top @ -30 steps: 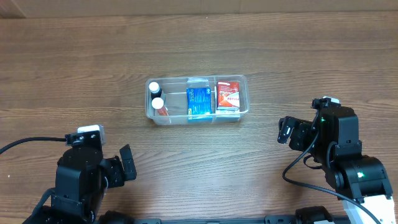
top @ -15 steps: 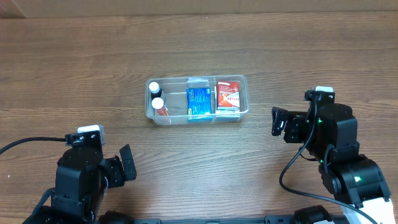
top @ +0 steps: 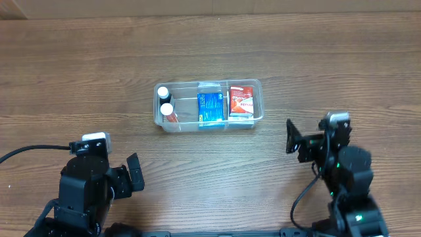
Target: Pack container
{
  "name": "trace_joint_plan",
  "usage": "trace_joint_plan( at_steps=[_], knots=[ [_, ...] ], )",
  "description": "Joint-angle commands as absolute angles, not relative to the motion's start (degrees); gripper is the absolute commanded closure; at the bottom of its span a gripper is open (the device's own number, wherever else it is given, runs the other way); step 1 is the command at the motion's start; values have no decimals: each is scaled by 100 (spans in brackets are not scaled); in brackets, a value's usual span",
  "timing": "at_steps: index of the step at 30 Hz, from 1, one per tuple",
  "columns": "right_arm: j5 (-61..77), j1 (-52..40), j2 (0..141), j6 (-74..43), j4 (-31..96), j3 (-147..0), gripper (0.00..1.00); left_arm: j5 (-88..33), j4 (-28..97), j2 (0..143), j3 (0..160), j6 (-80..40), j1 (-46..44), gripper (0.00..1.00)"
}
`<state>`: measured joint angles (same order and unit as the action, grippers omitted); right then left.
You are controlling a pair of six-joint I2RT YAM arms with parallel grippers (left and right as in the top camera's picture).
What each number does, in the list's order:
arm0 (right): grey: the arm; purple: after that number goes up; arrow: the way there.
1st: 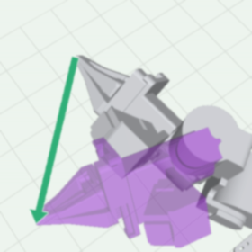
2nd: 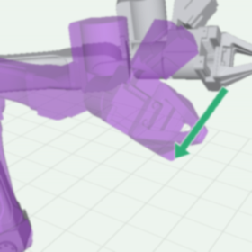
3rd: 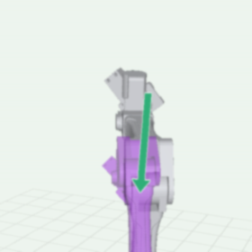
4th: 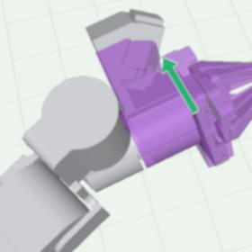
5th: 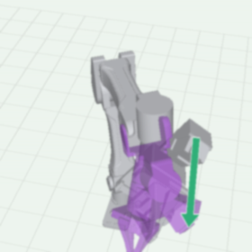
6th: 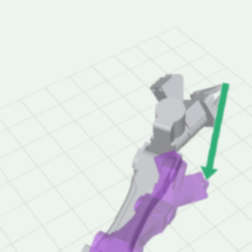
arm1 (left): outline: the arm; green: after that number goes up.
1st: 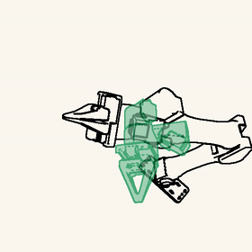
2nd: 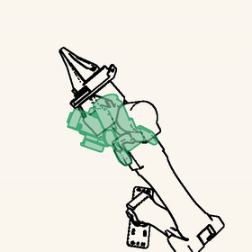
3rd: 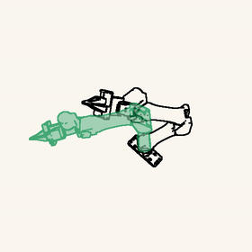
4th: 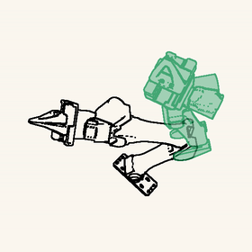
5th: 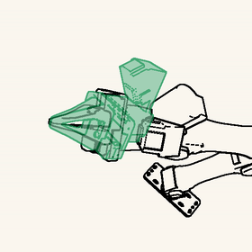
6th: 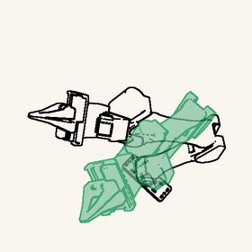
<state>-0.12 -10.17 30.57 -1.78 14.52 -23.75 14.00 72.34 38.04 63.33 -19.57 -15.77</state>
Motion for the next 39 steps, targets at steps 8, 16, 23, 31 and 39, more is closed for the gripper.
trace_joint_plan(
  at_steps=[8, 16, 23, 31, 39],
  knots=[
    [73, -897, 980, -97, 239, -550, 0, 1481, 7214, 3798, 6335, -2062, -1614, 0],
    [213, -462, 220, 362, 211, -331, 0, 1481, 7214, 3798, 6335, -2062, -1614, 0],
    [607, -414, 14, 779, 438, -45, 0, 1481, 7214, 3798, 6335, -2062, -1614, 0],
    [569, -399, 16, 685, 438, -45, 0, 1481, 7214, 3798, 6335, -2062, -1614, 0],
    [567, -399, 16, 687, 436, -45, 0, 1481, 7214, 3798, 6335, -2062, -1614, 0]
  ],
)
